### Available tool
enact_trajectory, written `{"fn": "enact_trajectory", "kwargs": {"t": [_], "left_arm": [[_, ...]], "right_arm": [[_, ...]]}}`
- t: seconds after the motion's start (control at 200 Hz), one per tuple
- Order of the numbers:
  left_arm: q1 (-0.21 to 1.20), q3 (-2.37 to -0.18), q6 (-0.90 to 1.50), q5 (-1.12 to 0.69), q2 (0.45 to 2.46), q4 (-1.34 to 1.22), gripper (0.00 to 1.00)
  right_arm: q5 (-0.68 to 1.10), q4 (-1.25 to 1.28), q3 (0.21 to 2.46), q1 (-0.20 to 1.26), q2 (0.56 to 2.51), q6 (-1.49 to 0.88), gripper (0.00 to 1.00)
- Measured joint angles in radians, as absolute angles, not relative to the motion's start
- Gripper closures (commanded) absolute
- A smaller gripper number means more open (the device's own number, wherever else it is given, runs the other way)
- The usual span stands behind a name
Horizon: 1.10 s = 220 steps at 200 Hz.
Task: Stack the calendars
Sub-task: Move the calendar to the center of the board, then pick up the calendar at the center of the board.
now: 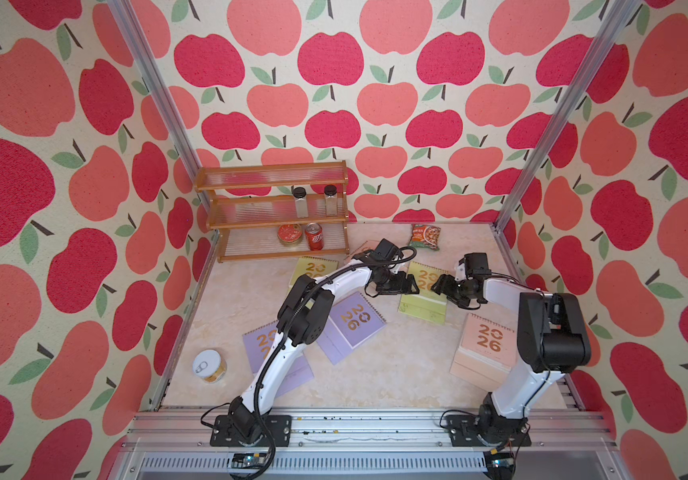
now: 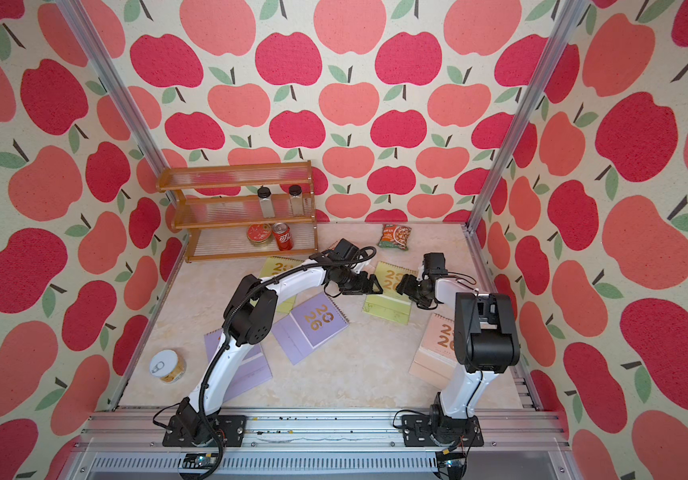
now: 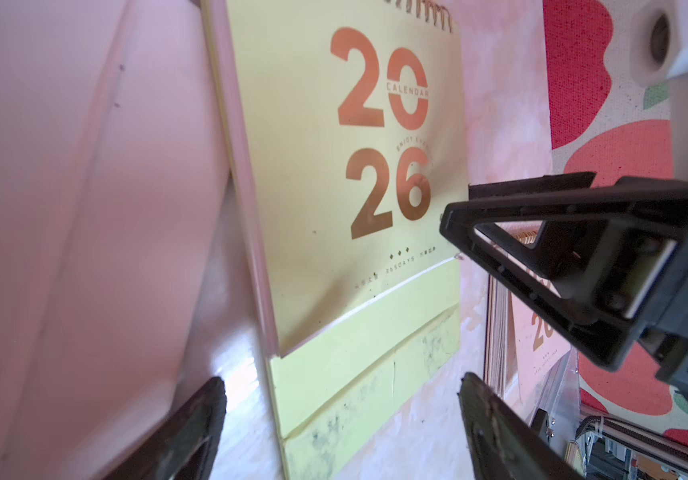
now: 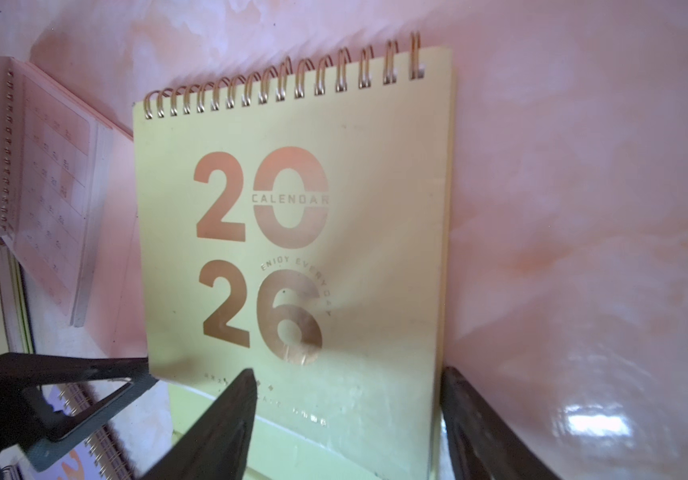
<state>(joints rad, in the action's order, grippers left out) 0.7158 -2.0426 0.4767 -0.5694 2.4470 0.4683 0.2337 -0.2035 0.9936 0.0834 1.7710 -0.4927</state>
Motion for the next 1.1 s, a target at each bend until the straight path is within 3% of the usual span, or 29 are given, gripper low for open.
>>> {"fn": "enact_trajectory", "kwargs": {"t": [0.285, 0.71, 1.1], "left_arm": [[0.703, -2.221, 0.477, -0.575, 2.559, 0.492, 0.16], [0.706, -2.282, 0.455, -0.672, 2.609, 0.532, 0.23], [0.68, -2.04, 0.476, -0.843, 2.51, 0.392, 0.33]], "right_arm": [[0.234, -0.225, 1.008, 0.083, 1.777, -0.492, 0.28], [0.234, -0.227, 1.009, 0.085, 1.777, -0.493, 0.3], [0.271, -0.207, 1.0, 0.087, 1.777, -0.493, 0.31]]}}
